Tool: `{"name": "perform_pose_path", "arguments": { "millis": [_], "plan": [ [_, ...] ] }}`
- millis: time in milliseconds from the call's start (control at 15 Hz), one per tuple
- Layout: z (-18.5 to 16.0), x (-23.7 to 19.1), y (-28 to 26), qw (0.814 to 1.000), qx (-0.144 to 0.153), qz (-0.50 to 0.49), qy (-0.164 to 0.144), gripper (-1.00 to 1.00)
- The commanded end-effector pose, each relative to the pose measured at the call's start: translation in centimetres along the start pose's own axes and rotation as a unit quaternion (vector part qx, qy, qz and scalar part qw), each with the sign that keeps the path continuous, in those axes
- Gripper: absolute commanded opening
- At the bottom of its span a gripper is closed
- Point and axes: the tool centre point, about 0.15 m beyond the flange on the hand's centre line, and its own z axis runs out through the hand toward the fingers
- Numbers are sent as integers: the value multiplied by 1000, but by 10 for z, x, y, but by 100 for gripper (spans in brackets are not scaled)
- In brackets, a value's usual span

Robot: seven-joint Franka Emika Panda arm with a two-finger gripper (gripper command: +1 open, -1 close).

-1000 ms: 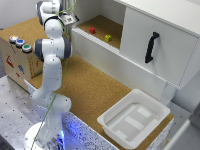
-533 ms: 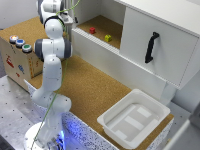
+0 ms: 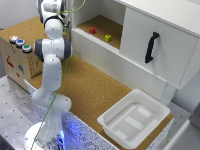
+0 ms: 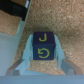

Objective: Rotate right the purple block

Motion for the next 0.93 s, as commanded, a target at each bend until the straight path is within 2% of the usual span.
{"name": "perform_pose_path", "arguments": {
  "millis": [0,67,133,333,467,600,733,800,867],
  "plan": [
    [1,10,1,991,-50,119,-20,-100],
    [3,10,1,987,-37,154,-13,-100],
    [9,12,1,983,-10,185,-13,-100],
    [23,19,-2,971,39,236,-25,-100],
    [29,25,1,963,58,261,-28,-100],
    [29,34,3,962,66,265,-16,-100],
    [23,43,2,973,67,222,-16,-100],
    [12,44,1,977,58,204,-5,100],
    [2,42,3,979,53,199,1,100]
  ]
}}
